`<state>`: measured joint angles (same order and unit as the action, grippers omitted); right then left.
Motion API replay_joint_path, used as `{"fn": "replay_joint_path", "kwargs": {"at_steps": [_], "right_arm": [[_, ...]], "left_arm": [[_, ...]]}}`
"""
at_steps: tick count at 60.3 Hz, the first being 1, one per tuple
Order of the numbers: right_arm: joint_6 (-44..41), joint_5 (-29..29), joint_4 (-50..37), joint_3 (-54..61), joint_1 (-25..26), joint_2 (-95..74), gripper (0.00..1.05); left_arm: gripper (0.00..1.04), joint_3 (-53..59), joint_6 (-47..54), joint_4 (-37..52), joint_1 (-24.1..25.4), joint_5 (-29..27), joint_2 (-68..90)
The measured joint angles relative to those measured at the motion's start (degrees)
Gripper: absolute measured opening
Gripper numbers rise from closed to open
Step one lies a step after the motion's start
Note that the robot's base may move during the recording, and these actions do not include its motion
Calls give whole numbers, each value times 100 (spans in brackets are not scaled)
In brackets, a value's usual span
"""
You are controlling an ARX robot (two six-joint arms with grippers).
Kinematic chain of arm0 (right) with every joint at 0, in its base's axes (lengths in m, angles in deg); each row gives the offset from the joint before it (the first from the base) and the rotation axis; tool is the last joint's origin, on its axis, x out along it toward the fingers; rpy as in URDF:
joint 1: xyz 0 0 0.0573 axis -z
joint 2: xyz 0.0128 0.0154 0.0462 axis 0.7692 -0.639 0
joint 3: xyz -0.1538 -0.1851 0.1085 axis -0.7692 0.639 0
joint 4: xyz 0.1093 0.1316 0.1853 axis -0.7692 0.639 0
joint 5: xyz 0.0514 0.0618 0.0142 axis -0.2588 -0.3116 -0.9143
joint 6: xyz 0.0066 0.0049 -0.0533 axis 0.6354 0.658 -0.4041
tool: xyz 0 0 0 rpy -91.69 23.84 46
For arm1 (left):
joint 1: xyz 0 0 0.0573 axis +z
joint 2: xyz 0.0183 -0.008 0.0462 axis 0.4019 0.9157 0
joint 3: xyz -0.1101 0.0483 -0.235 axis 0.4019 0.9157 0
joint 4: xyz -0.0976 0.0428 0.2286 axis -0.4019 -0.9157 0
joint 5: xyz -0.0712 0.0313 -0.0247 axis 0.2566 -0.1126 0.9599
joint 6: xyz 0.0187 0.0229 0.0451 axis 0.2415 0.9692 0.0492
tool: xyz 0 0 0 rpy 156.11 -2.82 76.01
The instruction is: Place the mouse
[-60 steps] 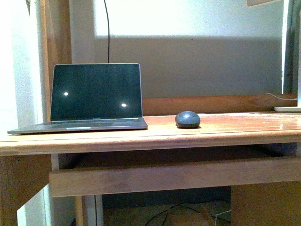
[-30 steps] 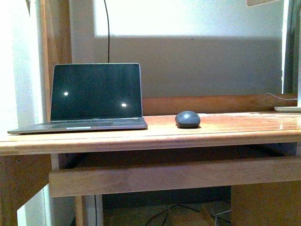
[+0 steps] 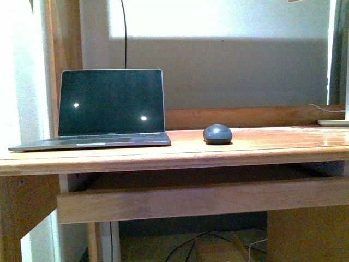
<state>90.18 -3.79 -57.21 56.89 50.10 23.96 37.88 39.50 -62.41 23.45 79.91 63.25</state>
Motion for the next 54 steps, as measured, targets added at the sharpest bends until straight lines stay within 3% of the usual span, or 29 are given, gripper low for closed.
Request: {"fn": "replay_joint_path", "kwargs": {"at_steps": [54], "right_arm": [[0,0,0,0,0,0,97]], "left_arm": [[97,0,0,0,0,0,0]]}}
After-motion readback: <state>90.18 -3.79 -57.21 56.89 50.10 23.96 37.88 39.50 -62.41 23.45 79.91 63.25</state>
